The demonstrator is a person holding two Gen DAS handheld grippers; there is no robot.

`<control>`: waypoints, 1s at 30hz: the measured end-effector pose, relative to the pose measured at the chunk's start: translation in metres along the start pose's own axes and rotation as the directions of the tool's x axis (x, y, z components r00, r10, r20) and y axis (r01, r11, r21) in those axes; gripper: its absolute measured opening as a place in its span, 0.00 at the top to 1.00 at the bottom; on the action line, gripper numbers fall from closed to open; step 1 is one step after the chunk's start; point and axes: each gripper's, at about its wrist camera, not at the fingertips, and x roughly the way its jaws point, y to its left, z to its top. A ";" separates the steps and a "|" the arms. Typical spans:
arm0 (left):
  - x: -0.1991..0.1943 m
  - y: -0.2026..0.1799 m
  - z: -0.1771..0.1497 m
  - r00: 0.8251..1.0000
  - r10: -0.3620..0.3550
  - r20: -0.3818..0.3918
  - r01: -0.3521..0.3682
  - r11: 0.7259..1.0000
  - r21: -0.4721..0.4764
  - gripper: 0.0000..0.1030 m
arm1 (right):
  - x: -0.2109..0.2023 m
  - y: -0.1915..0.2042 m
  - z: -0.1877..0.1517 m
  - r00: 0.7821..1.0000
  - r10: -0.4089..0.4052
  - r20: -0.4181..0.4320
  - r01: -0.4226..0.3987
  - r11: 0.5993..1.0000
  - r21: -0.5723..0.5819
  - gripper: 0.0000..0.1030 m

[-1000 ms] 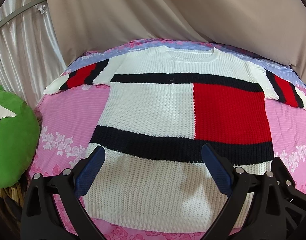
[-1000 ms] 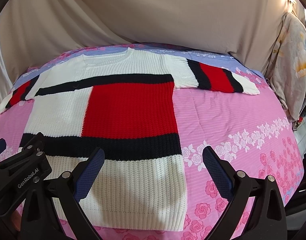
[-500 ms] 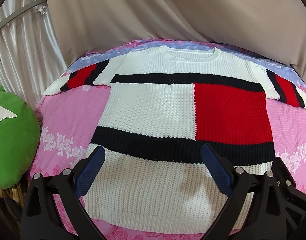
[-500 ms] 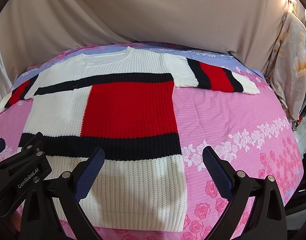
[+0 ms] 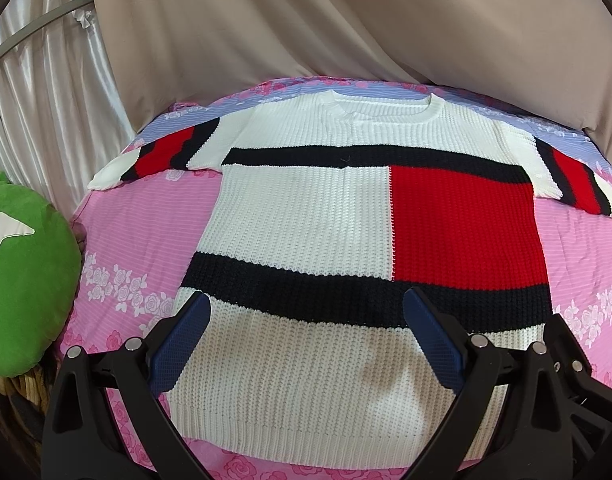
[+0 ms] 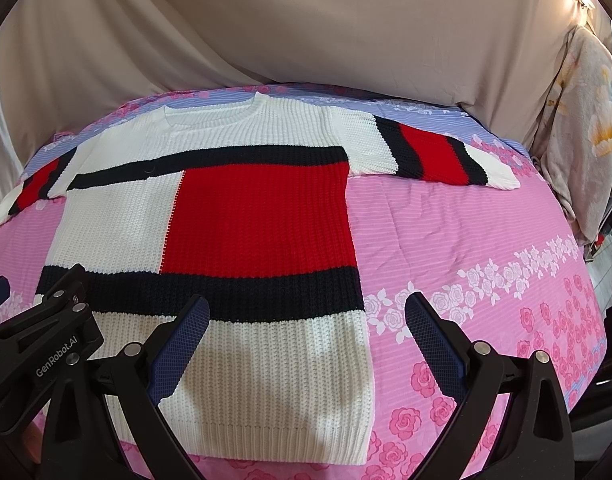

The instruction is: Fold small clothes

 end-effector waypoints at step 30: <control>0.016 0.003 0.003 0.997 -0.029 -0.072 0.027 0.999 -0.024 0.06 | 0.030 -0.008 0.001 0.990 0.115 -0.080 -0.112 0.993 0.042 0.06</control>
